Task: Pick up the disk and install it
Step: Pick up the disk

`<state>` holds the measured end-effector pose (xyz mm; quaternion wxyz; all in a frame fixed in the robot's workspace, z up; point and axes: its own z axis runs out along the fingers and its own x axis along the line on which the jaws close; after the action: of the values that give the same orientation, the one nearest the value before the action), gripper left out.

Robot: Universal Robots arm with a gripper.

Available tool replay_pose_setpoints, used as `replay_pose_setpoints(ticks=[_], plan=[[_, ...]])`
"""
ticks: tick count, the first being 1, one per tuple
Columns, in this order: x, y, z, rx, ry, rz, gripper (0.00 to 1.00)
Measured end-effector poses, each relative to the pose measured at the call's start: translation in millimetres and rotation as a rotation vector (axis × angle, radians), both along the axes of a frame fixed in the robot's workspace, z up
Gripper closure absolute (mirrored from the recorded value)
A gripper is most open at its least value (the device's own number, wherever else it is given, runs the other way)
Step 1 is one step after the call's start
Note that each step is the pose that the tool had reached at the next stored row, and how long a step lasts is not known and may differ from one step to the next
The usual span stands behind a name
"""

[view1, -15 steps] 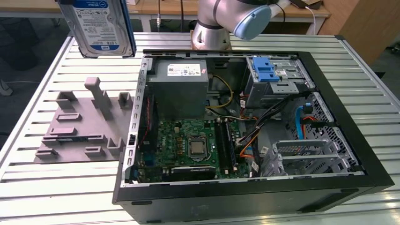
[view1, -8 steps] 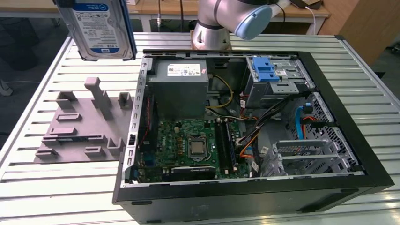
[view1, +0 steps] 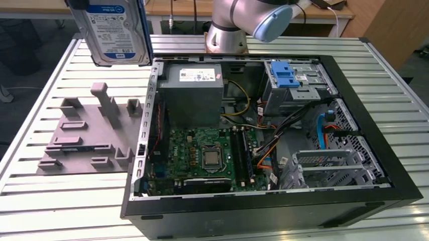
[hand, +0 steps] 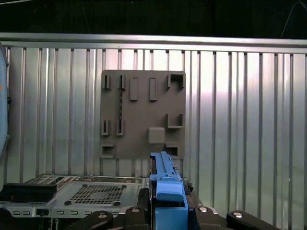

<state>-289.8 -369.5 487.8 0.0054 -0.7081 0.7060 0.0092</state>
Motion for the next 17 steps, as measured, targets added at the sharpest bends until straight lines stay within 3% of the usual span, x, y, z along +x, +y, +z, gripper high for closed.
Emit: replay_pose_setpoints(ticks=[17], plan=[[27.2, -4.0, 0.0, 0.0000, 0.0008, 0.000, 0.64]])
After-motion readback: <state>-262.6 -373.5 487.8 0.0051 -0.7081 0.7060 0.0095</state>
